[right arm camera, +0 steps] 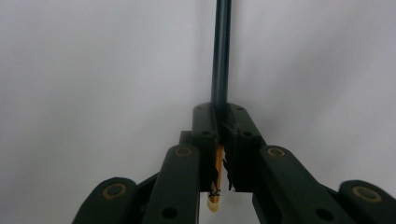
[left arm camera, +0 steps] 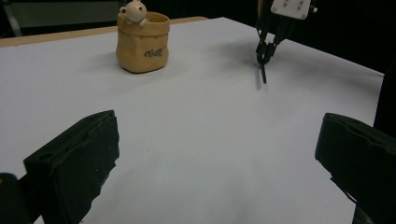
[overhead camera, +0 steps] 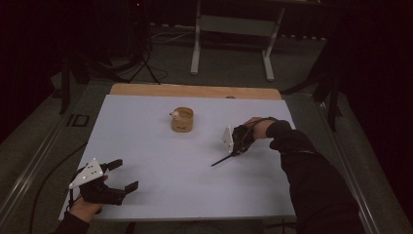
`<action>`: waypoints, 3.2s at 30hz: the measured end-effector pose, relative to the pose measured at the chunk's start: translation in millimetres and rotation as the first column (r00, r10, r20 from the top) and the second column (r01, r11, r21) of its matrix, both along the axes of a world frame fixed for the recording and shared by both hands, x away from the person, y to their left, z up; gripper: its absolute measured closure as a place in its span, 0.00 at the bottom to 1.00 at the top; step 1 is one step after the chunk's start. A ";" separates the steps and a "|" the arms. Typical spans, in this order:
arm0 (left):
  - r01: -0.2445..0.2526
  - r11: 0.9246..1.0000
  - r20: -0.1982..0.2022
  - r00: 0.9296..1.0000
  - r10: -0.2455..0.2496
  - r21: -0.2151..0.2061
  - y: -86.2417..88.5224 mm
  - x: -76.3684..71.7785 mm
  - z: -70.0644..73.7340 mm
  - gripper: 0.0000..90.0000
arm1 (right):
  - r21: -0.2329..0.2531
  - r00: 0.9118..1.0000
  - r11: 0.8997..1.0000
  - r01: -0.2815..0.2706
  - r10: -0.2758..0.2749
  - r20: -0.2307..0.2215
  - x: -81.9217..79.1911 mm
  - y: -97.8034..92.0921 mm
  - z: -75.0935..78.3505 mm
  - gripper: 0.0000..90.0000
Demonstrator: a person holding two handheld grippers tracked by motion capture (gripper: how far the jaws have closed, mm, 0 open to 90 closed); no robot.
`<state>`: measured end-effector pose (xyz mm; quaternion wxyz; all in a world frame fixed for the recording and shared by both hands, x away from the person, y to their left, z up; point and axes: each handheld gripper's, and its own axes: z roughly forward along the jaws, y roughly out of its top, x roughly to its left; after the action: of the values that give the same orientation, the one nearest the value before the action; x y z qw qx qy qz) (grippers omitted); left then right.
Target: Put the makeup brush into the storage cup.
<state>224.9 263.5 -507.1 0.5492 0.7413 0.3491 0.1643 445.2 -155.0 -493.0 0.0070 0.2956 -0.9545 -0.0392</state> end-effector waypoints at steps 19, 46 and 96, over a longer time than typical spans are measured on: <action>0.005 1.000 0.005 1.000 -0.005 0.009 -2.6 -0.4 1.5 0.01 | -0.006 0.933 0.938 0.346 -0.345 -0.104 -17.8 3.7 28.3 0.92; 0.161 0.967 0.023 0.985 -0.169 0.197 -61.0 23.0 12.7 0.01 | -0.142 0.719 0.749 0.647 -0.662 -0.213 -31.8 8.2 39.6 0.93; 0.310 0.655 0.056 0.879 -0.474 0.689 -216.6 71.2 48.4 0.30 | -0.146 0.739 0.772 0.618 -0.634 -0.227 -40.3 20.2 50.1 0.93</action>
<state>296.1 46.8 -458.7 0.3097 0.9199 0.0321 0.2384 404.9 -134.9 -442.9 0.1292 -0.0506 -0.9891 -0.0488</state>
